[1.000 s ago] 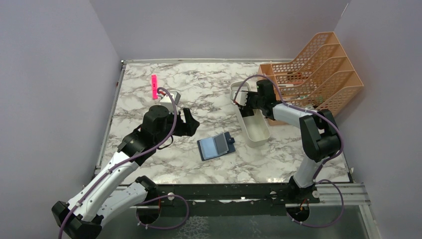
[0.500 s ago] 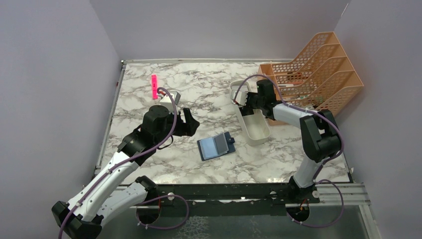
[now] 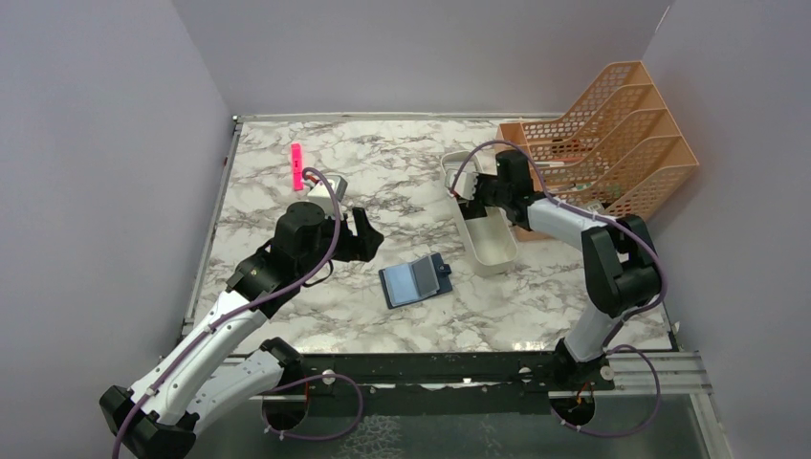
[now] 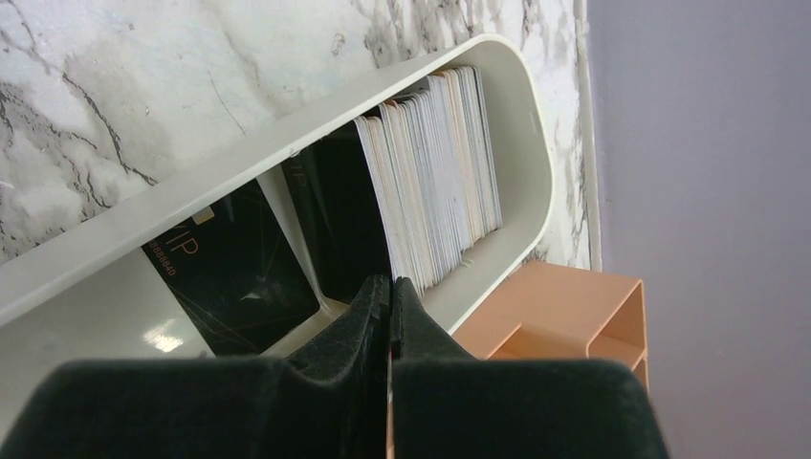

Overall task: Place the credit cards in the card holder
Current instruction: Pick up the credit card from the storage box.

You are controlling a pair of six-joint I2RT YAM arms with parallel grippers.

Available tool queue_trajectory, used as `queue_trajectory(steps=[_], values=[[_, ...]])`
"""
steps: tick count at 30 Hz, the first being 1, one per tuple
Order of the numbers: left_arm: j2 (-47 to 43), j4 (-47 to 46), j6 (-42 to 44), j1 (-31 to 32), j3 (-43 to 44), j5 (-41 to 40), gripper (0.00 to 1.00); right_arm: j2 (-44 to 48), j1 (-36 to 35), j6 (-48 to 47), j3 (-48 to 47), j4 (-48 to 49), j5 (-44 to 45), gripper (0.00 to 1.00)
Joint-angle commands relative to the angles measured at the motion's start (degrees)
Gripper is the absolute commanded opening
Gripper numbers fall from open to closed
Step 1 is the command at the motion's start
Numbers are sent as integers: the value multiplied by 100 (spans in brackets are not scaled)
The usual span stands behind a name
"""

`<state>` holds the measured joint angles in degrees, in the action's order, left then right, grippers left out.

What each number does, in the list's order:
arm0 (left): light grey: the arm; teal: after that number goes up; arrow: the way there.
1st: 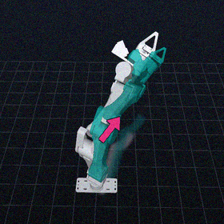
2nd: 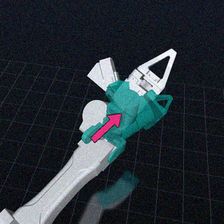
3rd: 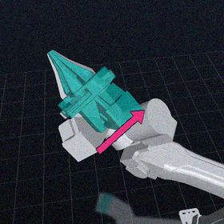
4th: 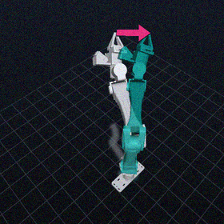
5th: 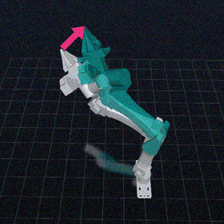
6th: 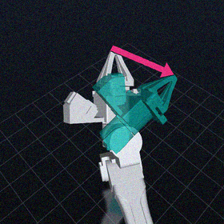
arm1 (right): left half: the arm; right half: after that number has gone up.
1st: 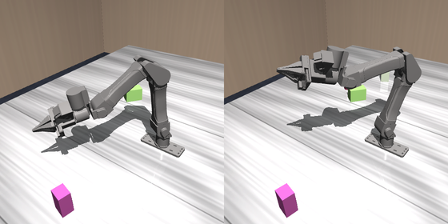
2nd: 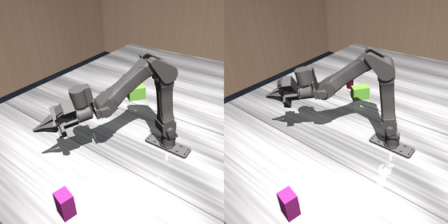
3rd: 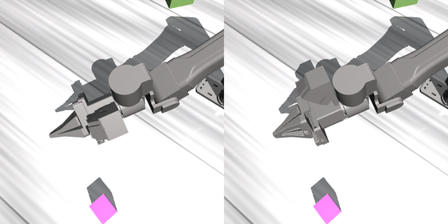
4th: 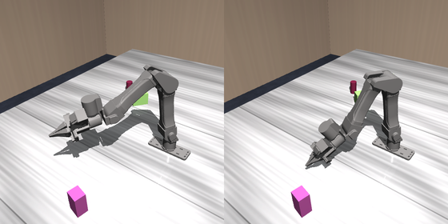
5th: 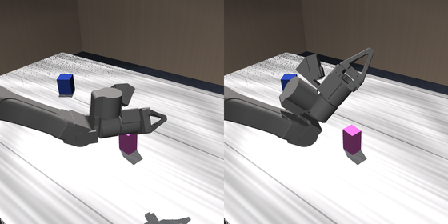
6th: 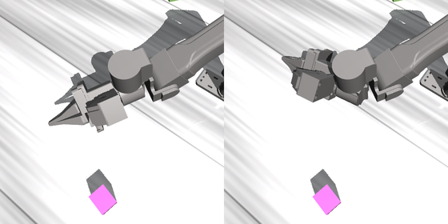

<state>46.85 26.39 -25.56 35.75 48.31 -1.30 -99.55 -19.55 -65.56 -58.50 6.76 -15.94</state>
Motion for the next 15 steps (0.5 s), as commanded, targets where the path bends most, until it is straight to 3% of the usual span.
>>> queue_trajectory(steps=[1,15], values=[[-9,-19,78,6,-15,-6,77,296,-5,10,-207,79,-32,5],[63,-10,69,-21,-17,-61,77,1205,-11,530,36,-788,-390,1]])
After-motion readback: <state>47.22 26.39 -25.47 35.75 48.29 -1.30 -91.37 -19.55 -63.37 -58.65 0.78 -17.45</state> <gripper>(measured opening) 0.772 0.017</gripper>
